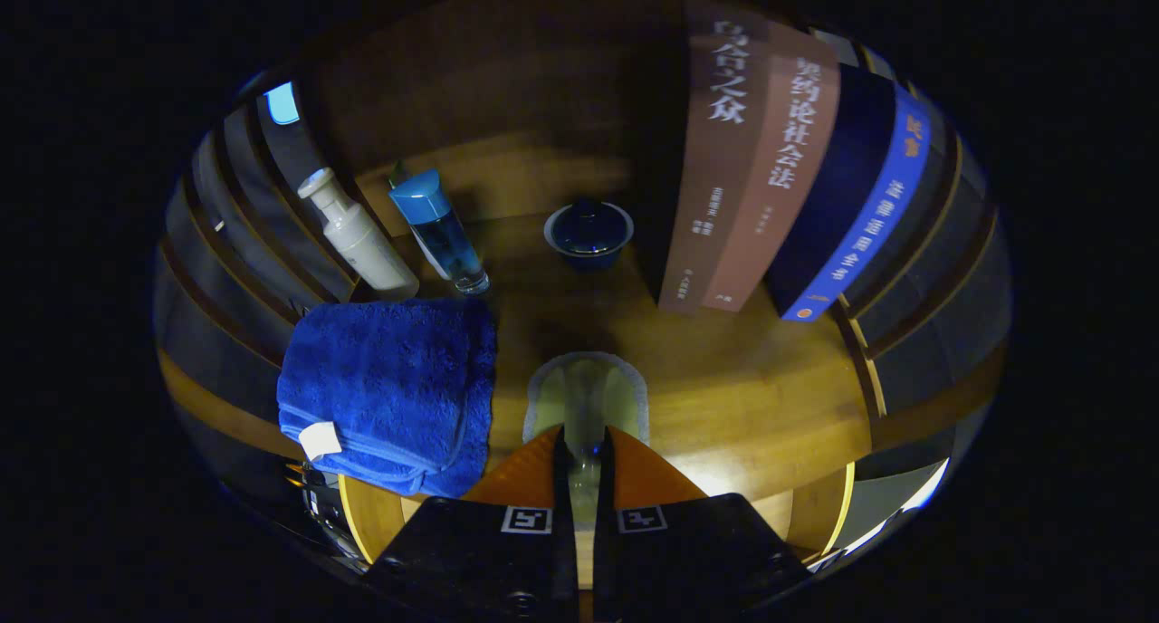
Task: Pull open the drawer, take out the items inside it, and place them on the countertop above the cabinet.
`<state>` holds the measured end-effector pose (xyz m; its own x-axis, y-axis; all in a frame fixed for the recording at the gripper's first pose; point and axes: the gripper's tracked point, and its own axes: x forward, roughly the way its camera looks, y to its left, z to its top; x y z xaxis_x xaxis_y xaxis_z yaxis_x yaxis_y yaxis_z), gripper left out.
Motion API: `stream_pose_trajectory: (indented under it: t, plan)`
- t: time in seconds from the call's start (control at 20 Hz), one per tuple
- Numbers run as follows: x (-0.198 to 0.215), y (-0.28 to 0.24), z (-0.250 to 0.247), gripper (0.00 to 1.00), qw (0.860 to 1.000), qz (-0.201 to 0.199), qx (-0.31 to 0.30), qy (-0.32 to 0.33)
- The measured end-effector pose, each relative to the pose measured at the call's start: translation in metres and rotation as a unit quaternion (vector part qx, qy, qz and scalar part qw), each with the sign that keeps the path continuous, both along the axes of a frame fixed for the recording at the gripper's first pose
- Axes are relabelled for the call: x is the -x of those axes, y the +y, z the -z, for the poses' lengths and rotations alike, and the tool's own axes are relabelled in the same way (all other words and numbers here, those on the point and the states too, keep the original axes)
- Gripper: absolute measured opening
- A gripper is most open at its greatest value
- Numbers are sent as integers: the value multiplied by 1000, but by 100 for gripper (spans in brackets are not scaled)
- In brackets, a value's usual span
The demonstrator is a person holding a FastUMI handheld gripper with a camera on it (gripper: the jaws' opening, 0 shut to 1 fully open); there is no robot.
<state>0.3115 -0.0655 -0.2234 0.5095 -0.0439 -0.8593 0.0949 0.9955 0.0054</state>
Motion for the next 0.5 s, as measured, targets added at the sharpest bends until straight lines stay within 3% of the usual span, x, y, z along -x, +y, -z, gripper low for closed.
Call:
stream_pose_trajectory:
  t: [0.3, 0.5]
  plan:
    - [-17, -1, 10, 12, 1000, -5, 20, 7]
    - [-20, 5, 12, 25, 1000, -14, 18, 4]
